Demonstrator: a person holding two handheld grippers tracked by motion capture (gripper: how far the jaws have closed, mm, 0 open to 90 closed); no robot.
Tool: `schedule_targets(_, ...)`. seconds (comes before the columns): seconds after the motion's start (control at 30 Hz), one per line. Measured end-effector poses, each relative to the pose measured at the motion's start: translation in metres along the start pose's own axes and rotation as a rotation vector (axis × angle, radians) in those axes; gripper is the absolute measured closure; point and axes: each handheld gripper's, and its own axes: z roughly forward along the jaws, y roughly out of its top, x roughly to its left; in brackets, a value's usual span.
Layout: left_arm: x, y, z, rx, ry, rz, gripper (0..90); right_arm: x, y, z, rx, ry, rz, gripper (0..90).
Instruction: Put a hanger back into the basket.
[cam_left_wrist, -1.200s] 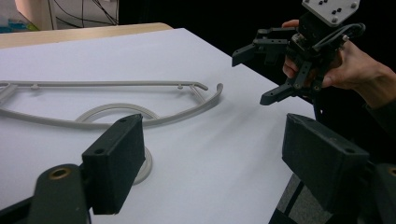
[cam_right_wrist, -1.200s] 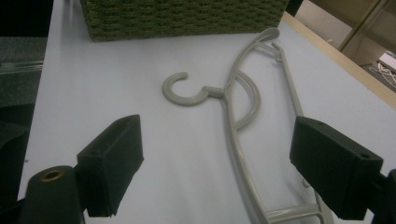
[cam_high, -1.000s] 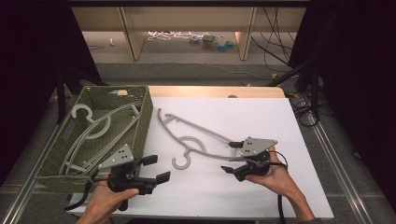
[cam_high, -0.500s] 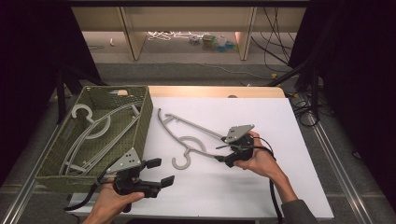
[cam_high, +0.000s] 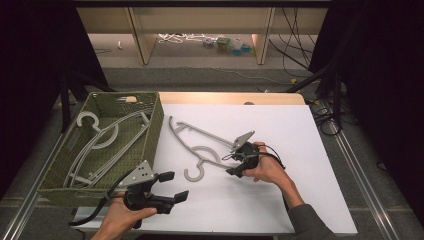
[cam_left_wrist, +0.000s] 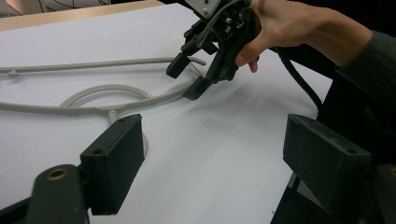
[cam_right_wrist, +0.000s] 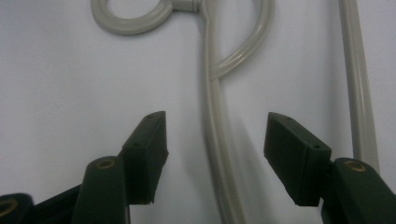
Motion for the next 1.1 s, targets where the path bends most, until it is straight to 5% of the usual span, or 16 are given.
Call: schedule_targets(1.1,-0.001,-0.003,0.005,0.030,-0.015,0.003,20.1,0.000,0.014,0.013,0.178,0.038,0.025,77.1)
